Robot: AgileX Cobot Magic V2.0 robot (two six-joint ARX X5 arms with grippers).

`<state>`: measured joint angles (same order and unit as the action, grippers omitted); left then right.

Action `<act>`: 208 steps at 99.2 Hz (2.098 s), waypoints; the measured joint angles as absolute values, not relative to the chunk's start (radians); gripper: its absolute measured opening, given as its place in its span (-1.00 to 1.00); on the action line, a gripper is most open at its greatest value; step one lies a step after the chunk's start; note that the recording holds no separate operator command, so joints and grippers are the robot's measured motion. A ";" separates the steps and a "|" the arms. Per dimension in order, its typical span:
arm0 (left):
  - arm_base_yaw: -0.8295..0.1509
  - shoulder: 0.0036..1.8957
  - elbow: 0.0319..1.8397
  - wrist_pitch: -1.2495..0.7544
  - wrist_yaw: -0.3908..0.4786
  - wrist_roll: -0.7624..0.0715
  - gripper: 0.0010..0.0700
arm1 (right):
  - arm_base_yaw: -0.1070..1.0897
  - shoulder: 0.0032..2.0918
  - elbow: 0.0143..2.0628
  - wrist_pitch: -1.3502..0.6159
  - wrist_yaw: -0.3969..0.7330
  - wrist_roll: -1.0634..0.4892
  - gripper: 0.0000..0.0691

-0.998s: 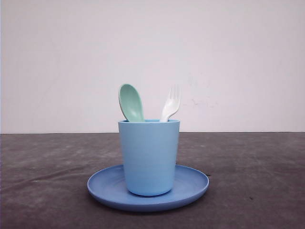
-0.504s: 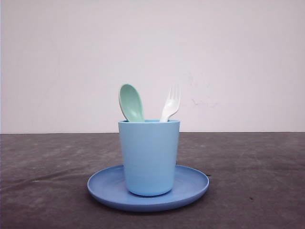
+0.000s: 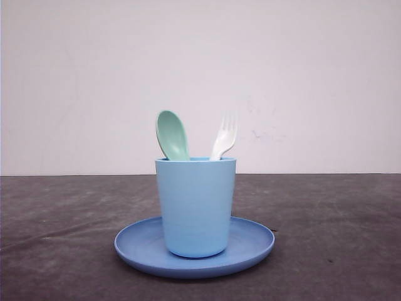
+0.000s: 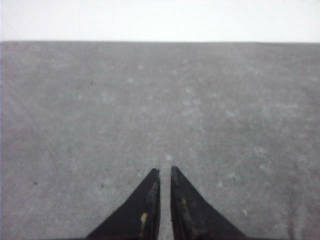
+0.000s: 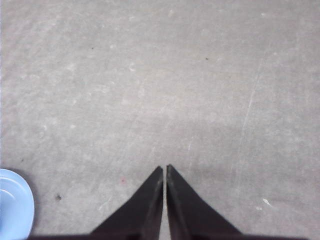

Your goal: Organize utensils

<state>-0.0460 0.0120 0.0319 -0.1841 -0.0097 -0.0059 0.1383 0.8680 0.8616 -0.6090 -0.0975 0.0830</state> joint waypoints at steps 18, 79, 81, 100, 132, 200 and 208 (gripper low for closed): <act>-0.046 0.004 0.032 -0.184 -0.010 -0.002 -0.99 | 0.138 0.868 0.862 -0.609 -0.097 0.083 -0.97; -0.046 0.004 0.032 -0.184 -0.010 0.000 -0.99 | 0.138 0.866 0.862 -0.602 -0.088 0.082 -0.97; -0.046 0.004 0.032 -0.184 -0.010 0.000 -0.99 | 0.136 0.864 0.861 -0.599 -0.077 0.081 -0.97; -0.046 0.004 0.032 -0.184 -0.010 0.000 -0.99 | 0.095 0.723 0.749 -0.437 -0.059 0.063 -0.97; -0.046 0.004 0.032 -0.184 -0.010 0.000 -0.99 | 0.092 0.298 0.274 -0.122 -0.084 0.060 -0.97; -0.046 0.004 0.032 -0.184 -0.010 0.000 -0.99 | 0.071 0.004 0.015 -0.171 -0.027 0.051 -0.97; -0.046 0.004 0.032 -0.184 -0.010 0.000 -0.99 | 0.070 0.004 0.015 -0.171 -0.027 0.048 -0.97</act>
